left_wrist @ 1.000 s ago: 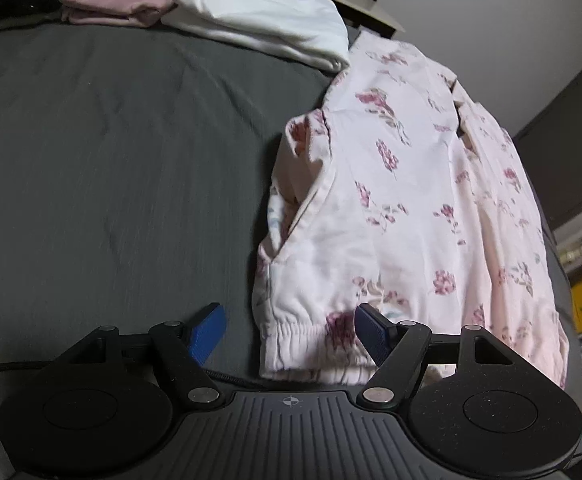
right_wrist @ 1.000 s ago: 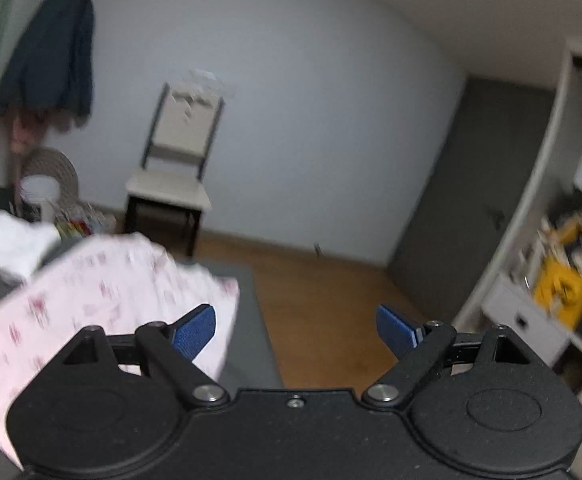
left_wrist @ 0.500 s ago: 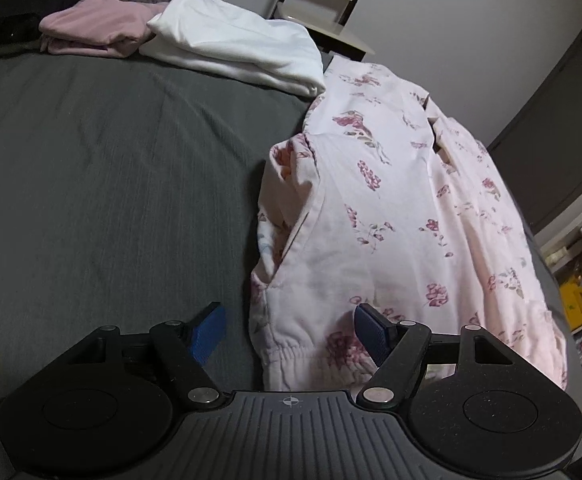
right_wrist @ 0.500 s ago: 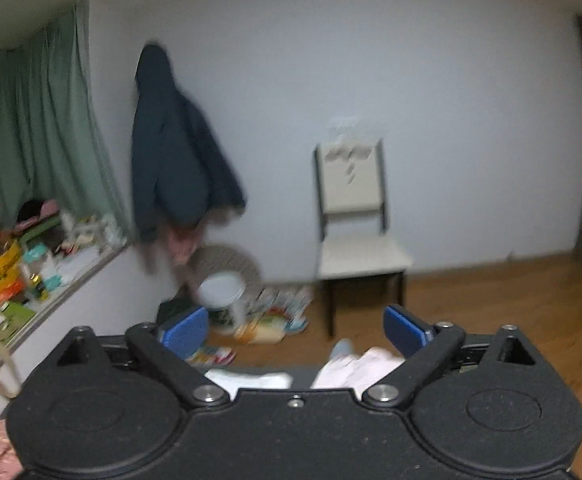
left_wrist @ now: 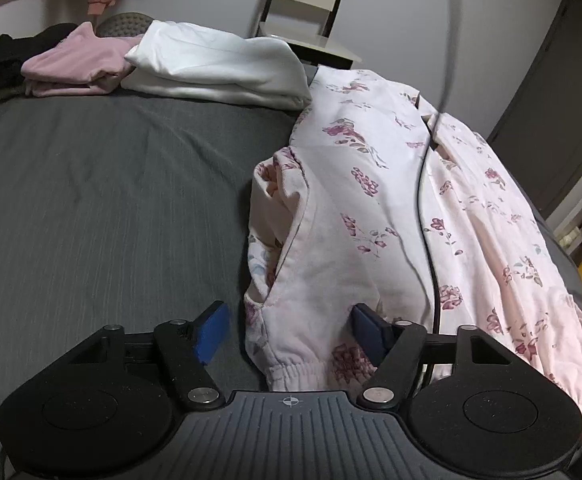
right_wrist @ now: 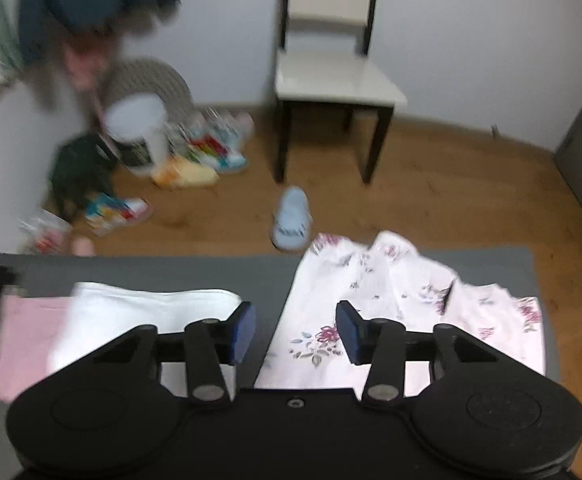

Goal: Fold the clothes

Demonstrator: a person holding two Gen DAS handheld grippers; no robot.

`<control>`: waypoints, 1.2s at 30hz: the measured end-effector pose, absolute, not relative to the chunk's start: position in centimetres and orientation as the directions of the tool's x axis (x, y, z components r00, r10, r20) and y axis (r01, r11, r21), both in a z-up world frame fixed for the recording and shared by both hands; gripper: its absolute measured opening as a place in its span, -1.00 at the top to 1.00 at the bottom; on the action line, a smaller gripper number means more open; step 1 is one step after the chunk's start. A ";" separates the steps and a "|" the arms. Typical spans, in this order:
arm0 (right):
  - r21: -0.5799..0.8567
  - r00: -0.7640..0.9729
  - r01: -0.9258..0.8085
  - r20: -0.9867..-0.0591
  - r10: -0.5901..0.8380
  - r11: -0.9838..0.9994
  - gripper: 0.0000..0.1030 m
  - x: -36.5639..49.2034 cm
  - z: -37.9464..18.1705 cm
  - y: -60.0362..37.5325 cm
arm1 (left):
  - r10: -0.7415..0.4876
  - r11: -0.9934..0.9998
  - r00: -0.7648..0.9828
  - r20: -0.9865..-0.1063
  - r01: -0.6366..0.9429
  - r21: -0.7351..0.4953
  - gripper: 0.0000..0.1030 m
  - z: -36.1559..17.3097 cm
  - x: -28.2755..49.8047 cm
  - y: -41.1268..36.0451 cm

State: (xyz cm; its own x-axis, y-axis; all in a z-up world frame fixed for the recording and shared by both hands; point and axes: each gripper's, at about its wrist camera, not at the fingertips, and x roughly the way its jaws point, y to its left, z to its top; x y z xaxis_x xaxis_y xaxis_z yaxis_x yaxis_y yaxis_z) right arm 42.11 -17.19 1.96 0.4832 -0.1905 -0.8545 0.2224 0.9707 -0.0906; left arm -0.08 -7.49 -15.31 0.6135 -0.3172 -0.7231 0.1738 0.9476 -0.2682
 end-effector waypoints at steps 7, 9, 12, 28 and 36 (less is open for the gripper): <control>-0.180 0.400 0.240 -0.877 -0.267 0.954 0.16 49.5 -6.5 -16.6 | -0.379 0.925 0.566 -0.732 0.195 -0.327 0.01 -15.2 1.1 -7.0; -0.192 0.379 0.238 -0.884 -0.273 0.952 0.16 50.3 -8.4 -16.4 | -0.386 0.921 0.560 -0.733 0.189 -0.341 0.08 -15.3 1.3 -6.9; -0.210 0.358 0.227 -0.890 -0.282 0.951 0.16 51.7 -10.7 -16.4 | -0.388 0.920 0.558 -0.733 0.188 -0.344 0.12 -15.4 1.3 -6.9; -0.047 0.385 0.407 -0.897 -0.218 0.912 0.62 52.0 -13.0 -22.4 | -0.400 0.911 0.552 -0.731 0.153 -0.383 0.28 -15.6 1.5 -6.0; 0.002 0.407 0.445 -0.891 -0.200 0.896 0.90 51.6 -13.1 -24.3 | -0.385 0.918 0.558 -0.735 0.153 -0.365 0.29 -15.6 1.4 -6.0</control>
State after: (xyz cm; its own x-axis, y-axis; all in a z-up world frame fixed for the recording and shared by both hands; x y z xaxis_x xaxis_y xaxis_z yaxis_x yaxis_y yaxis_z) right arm 51.64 -24.26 -13.08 0.4070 -0.1998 -0.8913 0.4449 0.8956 0.0024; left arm 1.41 -6.01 -15.55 0.5580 -0.3850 -0.7351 0.1532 0.9184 -0.3648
